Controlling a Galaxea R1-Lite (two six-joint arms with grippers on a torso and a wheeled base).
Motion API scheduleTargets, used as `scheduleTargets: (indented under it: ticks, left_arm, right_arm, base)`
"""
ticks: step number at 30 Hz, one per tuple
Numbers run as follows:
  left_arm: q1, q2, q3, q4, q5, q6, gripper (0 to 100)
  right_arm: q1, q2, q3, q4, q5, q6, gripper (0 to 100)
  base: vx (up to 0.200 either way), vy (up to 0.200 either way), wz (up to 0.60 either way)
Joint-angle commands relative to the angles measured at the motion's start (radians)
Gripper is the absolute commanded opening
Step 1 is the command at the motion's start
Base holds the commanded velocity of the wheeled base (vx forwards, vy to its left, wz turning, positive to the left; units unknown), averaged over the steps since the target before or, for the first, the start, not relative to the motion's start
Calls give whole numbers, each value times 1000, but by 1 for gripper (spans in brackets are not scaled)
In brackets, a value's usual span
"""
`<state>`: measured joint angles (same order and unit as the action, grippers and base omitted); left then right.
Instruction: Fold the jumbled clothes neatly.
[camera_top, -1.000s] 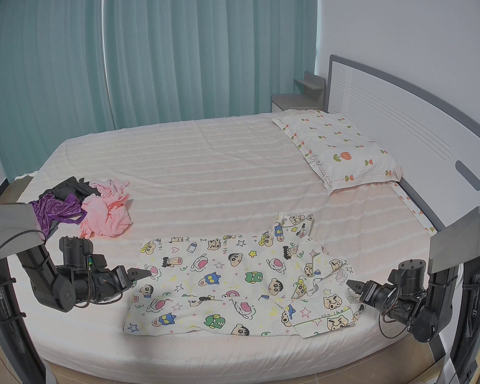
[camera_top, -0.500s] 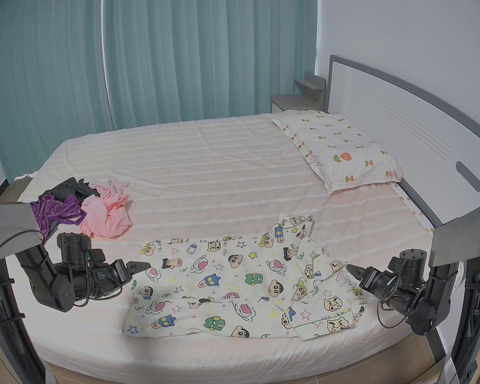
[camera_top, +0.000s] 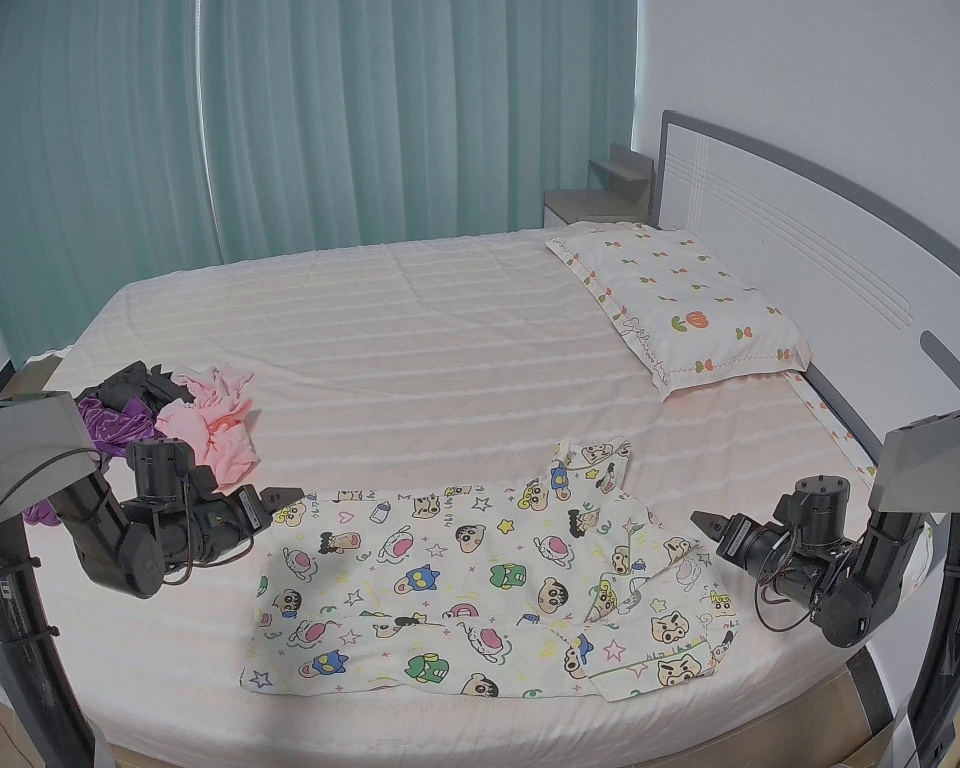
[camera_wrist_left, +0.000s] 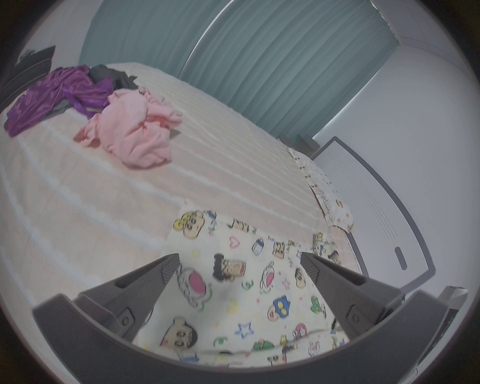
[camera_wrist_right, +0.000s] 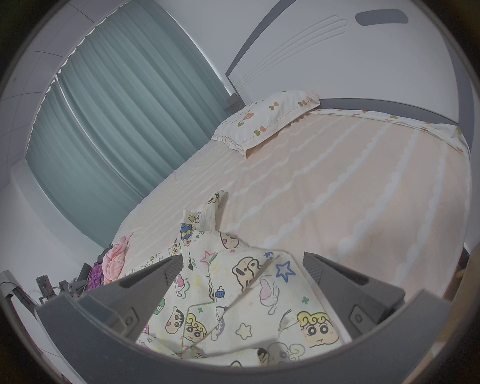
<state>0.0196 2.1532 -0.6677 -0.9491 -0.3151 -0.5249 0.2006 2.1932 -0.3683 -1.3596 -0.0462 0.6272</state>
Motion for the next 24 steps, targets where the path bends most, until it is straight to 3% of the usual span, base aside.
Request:
scheduleTargets:
  ticks: [1,14,24]
  left_arm:
    - [-7,123,-142,67,30,17,100]
    - [-46,261,-392,210,33,68,100]
    - [-6,369,-560,242,48,82,100]
  right_arm:
    - [6,-9,-1,5,0,0,100]
    - [-1,-9,51,4,-20,3,100]
    - [10,14,48,-9,-55,6,100]
  base:
    - [0,0,0]
    - [0,0,0]
    - [0,0,0]
